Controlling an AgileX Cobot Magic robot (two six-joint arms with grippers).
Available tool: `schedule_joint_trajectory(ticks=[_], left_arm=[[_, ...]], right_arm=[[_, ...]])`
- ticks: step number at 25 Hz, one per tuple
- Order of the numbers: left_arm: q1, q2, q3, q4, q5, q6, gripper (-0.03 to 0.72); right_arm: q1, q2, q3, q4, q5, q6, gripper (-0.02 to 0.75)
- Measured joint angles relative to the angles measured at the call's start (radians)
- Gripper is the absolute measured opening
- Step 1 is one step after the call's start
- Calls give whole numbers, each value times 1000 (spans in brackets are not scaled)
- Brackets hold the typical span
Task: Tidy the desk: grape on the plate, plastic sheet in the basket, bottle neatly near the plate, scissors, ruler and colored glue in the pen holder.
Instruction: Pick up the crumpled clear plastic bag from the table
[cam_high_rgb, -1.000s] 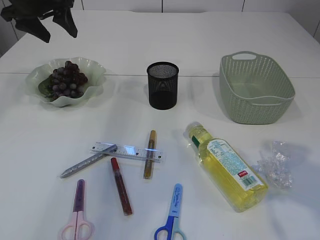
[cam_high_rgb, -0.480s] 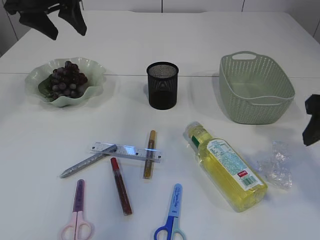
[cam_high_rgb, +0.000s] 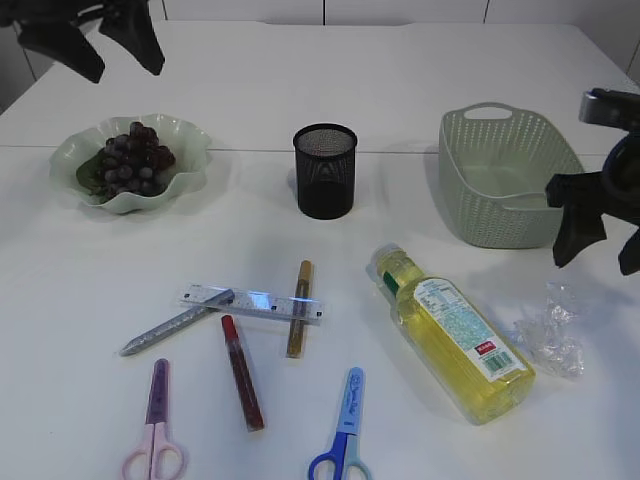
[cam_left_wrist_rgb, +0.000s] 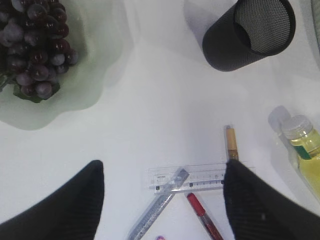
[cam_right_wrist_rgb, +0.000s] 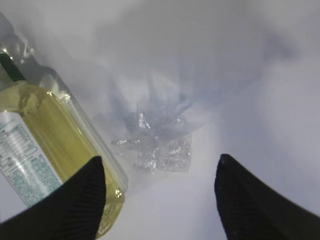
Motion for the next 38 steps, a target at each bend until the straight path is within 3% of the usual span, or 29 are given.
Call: schedule_joint_trajectory(ticks=[18, 38], left_arm=[[0, -52, 2, 0, 0, 10, 543], [0, -52, 2, 33, 0, 15, 543]], right_arm=[[0, 229, -89, -34, -9, -8, 531], [0, 267, -98, -69, 74, -9, 531]])
